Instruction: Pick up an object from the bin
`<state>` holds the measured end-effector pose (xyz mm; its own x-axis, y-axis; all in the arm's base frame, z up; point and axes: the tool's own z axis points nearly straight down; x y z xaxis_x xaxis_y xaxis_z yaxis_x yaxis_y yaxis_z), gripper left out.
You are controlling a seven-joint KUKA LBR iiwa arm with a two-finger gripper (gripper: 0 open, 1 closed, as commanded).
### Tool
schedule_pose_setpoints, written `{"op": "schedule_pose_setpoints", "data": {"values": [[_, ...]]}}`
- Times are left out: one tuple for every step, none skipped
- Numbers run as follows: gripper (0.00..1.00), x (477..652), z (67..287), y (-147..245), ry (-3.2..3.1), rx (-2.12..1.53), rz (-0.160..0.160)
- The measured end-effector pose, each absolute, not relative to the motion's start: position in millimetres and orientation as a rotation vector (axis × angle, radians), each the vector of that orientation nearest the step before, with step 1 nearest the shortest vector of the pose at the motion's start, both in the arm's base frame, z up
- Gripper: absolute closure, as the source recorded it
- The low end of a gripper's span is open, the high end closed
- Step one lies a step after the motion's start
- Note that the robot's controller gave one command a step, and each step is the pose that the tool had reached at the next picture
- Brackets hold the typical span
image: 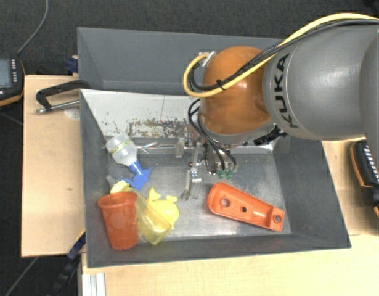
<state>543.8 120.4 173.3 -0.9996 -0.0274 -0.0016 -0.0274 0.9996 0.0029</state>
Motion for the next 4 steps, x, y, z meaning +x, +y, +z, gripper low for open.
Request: {"op": "schedule_pose_setpoints", "data": {"values": [[0.0,560.8,147,111,3.139,0.002,0.002],[0.0,536.9,124,64,3.132,-0.198,0.007],[0.0,533.2,113,43,3.129,-0.255,0.003],[0.0,544.2,107,33,3.13,-0.253,0.006]]}}
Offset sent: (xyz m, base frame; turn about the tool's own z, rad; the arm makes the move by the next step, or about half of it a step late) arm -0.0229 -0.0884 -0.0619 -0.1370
